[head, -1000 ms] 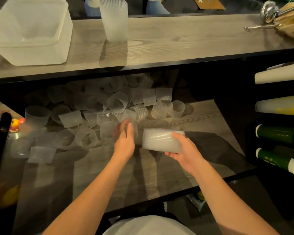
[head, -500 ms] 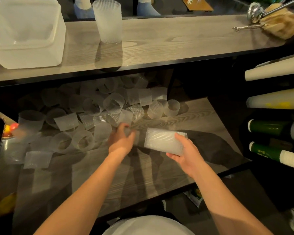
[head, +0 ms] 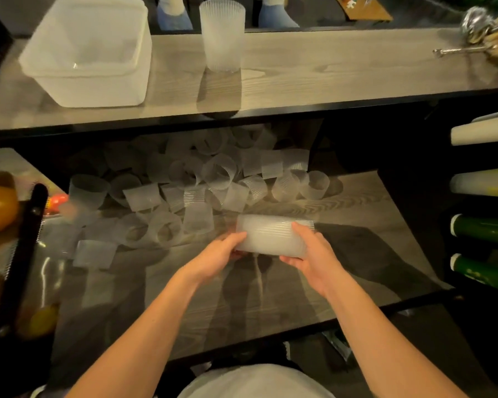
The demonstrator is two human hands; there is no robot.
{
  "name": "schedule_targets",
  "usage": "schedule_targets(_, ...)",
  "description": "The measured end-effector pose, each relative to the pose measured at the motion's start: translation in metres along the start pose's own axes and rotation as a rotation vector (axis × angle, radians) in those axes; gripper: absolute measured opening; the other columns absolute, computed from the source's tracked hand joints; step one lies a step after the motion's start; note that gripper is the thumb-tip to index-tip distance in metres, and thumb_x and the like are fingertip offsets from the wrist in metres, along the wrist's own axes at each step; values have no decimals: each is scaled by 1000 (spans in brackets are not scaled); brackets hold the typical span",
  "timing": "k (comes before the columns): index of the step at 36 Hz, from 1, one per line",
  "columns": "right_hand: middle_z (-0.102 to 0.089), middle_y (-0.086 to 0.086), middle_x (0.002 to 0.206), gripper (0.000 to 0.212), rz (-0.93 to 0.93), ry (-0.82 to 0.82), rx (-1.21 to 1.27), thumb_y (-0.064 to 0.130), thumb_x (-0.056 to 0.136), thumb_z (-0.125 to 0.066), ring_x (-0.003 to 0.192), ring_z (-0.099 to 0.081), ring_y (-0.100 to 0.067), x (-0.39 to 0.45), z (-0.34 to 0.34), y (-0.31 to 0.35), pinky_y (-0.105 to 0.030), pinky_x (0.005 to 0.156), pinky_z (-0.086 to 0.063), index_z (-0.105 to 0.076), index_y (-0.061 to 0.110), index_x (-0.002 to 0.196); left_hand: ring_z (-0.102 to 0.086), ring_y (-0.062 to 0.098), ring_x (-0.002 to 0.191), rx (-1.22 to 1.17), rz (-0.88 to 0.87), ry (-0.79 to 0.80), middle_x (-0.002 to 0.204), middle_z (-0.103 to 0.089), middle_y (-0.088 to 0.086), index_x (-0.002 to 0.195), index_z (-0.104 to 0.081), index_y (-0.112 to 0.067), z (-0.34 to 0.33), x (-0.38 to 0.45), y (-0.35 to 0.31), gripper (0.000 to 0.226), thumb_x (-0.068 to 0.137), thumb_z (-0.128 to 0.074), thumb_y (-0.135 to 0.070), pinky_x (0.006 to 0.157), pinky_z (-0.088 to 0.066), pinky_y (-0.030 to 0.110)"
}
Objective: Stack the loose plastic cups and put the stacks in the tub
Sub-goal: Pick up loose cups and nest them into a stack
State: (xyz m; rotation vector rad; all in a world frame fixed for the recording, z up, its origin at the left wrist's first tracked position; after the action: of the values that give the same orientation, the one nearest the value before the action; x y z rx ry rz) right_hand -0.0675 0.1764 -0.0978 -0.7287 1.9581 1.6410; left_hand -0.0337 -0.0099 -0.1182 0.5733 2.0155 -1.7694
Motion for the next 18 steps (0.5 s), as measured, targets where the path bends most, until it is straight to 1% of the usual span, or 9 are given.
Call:
schedule_targets(2,-60,-10,127,49,9,14,-28,30,96,-70,113,-65,-26,-1,-9,1,-47,93,-59,-48,10,134,-51,3,112,112,9,26,135,-49,-6,138,-43,-20,-6,-7,-2,43,104,-35,-44,96,-39,15)
schedule_targets(4,-60,-10,126,47,23,19,-27,29,97,-69,112,-65,-26,-1,-14,4,-47,94,-59,-48,10,133,-35,1,132,111,-41,-74,142,-41,-13,143,-34,-33,10,-11,-9,47,103,-20,-53,108,-24,16)
schedule_targets(6,-59,-9,126,47,46,19,-13,30,98,-69,113,-64,-25,-2,-17,9,-45,91,-59,-47,10,134,-27,16,143,258,-100,-380,151,-36,-3,144,-36,-41,56,-10,-19,47,102,-19,-55,118,-20,33)
schedule_targets(8,-61,-7,125,49,64,17,-16,30,98,-69,112,-65,-24,-3,-19,12,-44,92,-59,-46,10,137,-25,31,141,734,-10,-700,153,-31,8,148,-33,-33,98,-15,-32,55,98,-35,-58,115,-25,48)
schedule_targets(9,-62,-6,123,50,64,16,-15,29,98,-69,111,-65,-23,-4,-19,12,-44,93,-58,-45,10,137,-28,34,137,929,29,-782,150,-33,10,148,-32,-29,109,-15,-36,60,96,-42,-57,111,-27,49)
schedule_targets(12,-62,-5,120,48,48,14,-16,28,98,-68,109,-65,-23,-5,-20,9,-46,96,-58,-45,10,135,-36,31,123,1238,-2,-741,137,-46,8,130,-49,-29,109,-2,-44,45,94,-46,-55,99,-31,44)
schedule_targets(15,-62,-6,119,47,36,3,-25,28,98,-69,108,-66,-24,-5,-19,5,-45,95,-58,-45,9,134,-40,26,119,1298,-73,-674,127,-55,2,111,-53,-31,99,9,-43,22,95,-50,-45,94,-31,40)
schedule_targets(16,-62,-6,120,48,31,0,-22,29,97,-70,109,-66,-24,-5,-18,3,-45,94,-58,-46,10,133,-40,25,120,1291,-85,-628,127,-56,0,112,-52,-31,94,12,-41,21,94,-52,-41,94,-31,40)
schedule_targets(18,-63,-7,121,49,17,-5,-14,30,96,-71,110,-66,-25,-4,-17,-1,-45,93,-58,-46,11,133,-38,25,127,1272,-71,-491,132,-56,0,126,-48,-30,82,19,-31,35,93,-55,-40,100,-29,40)
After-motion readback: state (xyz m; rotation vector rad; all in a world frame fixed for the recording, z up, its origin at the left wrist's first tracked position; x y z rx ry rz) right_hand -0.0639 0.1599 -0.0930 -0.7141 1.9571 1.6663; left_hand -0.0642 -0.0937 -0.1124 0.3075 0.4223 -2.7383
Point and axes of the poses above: each hand's wrist, its own x-axis towards the middle knuckle, its own z-axis out of the back of the hand, y = z × x, the point moved 10 cm from there along x, towards the middle knuckle
